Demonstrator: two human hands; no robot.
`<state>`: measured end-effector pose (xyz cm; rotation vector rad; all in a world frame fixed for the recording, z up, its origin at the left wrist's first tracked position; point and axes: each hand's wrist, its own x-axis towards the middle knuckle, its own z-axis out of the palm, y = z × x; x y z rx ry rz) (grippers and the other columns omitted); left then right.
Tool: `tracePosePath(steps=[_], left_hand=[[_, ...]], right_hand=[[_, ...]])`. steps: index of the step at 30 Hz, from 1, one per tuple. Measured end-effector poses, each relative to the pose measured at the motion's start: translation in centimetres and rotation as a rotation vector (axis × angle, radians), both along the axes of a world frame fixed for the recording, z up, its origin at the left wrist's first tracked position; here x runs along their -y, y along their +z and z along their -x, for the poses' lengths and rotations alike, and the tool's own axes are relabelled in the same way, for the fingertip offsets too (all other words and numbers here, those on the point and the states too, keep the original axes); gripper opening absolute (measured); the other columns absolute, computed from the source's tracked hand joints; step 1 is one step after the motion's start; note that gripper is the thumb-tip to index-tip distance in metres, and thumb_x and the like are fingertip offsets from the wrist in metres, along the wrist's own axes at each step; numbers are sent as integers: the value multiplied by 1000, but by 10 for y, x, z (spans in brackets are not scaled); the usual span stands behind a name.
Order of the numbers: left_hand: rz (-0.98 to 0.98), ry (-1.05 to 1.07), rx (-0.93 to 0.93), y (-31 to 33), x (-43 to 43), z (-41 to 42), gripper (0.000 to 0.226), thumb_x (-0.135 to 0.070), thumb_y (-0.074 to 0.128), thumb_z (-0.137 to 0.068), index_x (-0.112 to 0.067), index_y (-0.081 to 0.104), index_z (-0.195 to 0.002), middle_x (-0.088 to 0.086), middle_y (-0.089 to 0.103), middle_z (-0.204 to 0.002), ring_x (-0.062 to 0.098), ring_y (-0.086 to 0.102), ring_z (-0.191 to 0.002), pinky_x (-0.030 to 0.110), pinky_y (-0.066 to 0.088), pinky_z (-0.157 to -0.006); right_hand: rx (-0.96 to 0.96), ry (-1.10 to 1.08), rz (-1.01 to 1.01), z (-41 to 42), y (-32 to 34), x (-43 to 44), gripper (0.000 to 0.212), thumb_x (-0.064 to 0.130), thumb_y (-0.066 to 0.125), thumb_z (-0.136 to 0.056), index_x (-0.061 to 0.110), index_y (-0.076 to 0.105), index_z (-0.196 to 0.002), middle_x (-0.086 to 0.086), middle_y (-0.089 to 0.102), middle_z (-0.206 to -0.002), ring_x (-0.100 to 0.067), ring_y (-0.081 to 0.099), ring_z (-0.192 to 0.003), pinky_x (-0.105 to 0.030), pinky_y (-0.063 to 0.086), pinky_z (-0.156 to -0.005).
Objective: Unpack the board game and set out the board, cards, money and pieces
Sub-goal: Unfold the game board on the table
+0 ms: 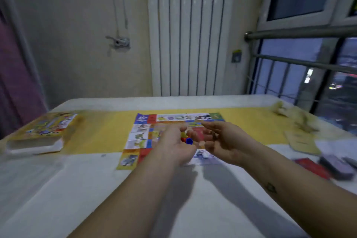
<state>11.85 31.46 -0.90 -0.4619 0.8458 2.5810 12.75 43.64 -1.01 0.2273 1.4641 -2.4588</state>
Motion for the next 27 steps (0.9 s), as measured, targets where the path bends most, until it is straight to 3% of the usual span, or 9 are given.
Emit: tracePosePath(steps=[4, 7, 9, 13, 15, 17, 20, 23, 27], left_hand=[[116, -231, -29, -5, -93, 1, 11, 0, 40, -95, 0, 46, -85, 14, 42, -87, 15, 42, -62, 17, 46, -44], [185, -325, -30, -9, -155, -2, 11, -3, 44, -95, -2, 44, -84, 13, 40, -87, 17, 44, -68, 20, 49, -51], [230, -405, -50, -8, -192, -7, 12, -2, 43, -96, -2, 44, -84, 13, 40, -84, 17, 43, -66, 20, 49, -47], [427, -560, -183, -2, -255, -20, 18, 5, 37, -96, -3, 53, -96, 15, 41, -95, 17, 45, -68, 20, 44, -58], [559, -645, -303, 4, -282, -27, 23, 7, 37, -96, -5, 52, -108, 14, 43, -91, 15, 44, -65, 18, 40, -53], [705, -726, -431, 6, -310, -30, 22, 6, 38, -97, -7, 51, -110, 11, 45, -82, 14, 43, -64, 18, 37, -52], [1080, -777, -770, 4, -349, -30, 24, -2, 41, -98, -9, 55, -116, 7, 49, -85, 14, 43, -68, 20, 34, -57], [1469, -720, -1190, -5, -380, -28, 26, -6, 44, -96, -11, 58, -118, 5, 57, -108, 16, 50, -84, 18, 36, -54], [1746, -734, -1438, -21, -409, -18, 27, -4, 47, -94, -11, 56, -117, 8, 56, -119, 23, 54, -103, 25, 42, -71]], right_hand=[[-78, -207, -180, -25, -1, -85, 16, 5, 45, -95, 9, 50, -80, -2, 32, -62, -10, 23, -47, -18, 20, -36], [-118, -307, -274, -42, -4, -148, 15, 2, 42, -96, 4, 56, -93, -4, 36, -69, -11, 26, -53, -17, 23, -38], [-135, -343, -409, -51, -4, -189, 18, -1, 40, -96, 5, 57, -95, -6, 40, -70, -11, 29, -53, -17, 25, -39], [-128, -347, -1037, -63, -3, -275, 19, 3, 46, -96, 14, 60, -90, -6, 53, -77, -13, 44, -59, -22, 37, -52], [-108, -294, -1422, -68, -6, -315, 19, 7, 46, -95, 17, 62, -100, -2, 60, -94, -13, 54, -75, -22, 43, -65], [-36, -228, -1641, -76, -11, -348, 26, 8, 46, -95, 16, 63, -113, -2, 60, -114, -14, 56, -97, -23, 44, -82], [87, -150, -1743, -85, -21, -377, 29, 7, 47, -95, 16, 62, -118, -4, 57, -124, -18, 54, -108, -24, 43, -88], [99, -140, -1769, -88, -33, -393, 25, 11, 53, -93, 15, 63, -116, -4, 57, -121, -18, 53, -108, -23, 40, -88], [44, -162, -1699, -90, -50, -410, 15, 14, 55, -91, 23, 64, -101, 3, 59, -103, -11, 50, -93, -20, 38, -81]])
